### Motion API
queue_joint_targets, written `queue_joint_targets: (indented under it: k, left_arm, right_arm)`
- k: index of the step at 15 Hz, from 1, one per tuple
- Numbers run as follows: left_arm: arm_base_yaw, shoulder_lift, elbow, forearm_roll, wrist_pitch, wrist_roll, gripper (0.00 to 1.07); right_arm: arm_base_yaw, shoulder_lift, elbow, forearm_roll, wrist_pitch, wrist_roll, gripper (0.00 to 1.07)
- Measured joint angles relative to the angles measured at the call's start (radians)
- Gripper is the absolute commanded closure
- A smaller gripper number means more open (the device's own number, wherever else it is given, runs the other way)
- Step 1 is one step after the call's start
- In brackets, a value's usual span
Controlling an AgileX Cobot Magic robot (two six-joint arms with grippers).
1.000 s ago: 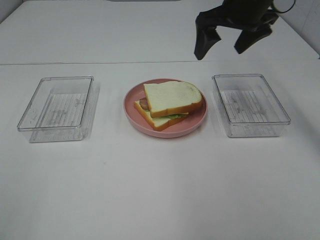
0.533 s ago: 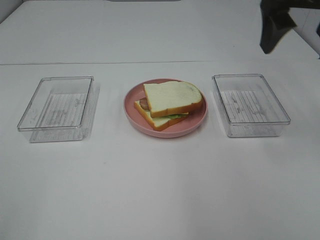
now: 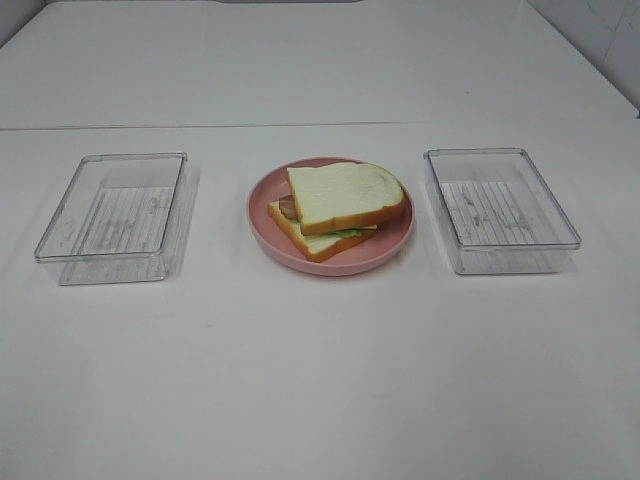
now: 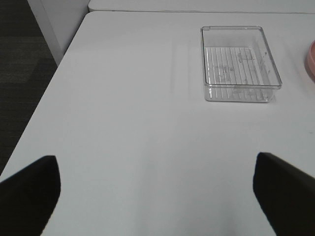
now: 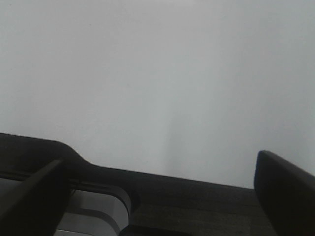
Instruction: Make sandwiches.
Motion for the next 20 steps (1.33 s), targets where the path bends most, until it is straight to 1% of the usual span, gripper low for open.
queue_joint_targets:
  k: [2, 3, 4, 5, 6, 7, 9, 11, 20]
  left_arm:
    - [0.0, 0.0, 0.0, 0.0, 0.0, 0.0, 0.07]
    - [0.0, 0.0, 0.0, 0.0, 0.0, 0.0, 0.07]
    - [0.0, 0.0, 0.0, 0.0, 0.0, 0.0, 0.07]
    - [0.0, 0.0, 0.0, 0.0, 0.0, 0.0, 0.07]
    - [0.0, 0.0, 0.0, 0.0, 0.0, 0.0, 0.07]
    - [0.0, 0.0, 0.0, 0.0, 0.0, 0.0, 0.07]
    - [0.0, 0.0, 0.0, 0.0, 0.0, 0.0, 0.07]
    - [0.0, 0.0, 0.0, 0.0, 0.0, 0.0, 0.07]
    - [0.0, 0.0, 0.0, 0.0, 0.0, 0.0, 0.07]
  right_arm:
    - [-0.062, -0.2, 0.096, 0.052, 0.001, -0.033, 0.1]
    - [-0.08, -0.249, 0.116, 0.067, 0.002, -0.051, 0.1]
    - [-0.123, -0.372, 0.165, 0.117, 0.0, -0.101, 0.1]
    - [-0.143, -0.444, 0.194, 0.125, -0.002, -0.107, 0.1]
    - [-0.152, -0.48, 0.206, 0.13, -0.005, -0.107, 0.1]
    - [-0.188, -0.598, 0.235, 0.128, -0.037, -0.103, 0.1]
    - [-0.218, -0.667, 0.236, 0.117, -0.046, -0.097, 0.1]
    - [-0.248, -0.696, 0.236, 0.117, -0.046, -0.095, 0.1]
    - [-0.25, -0.696, 0.236, 0.117, -0.046, -0.08, 0.1]
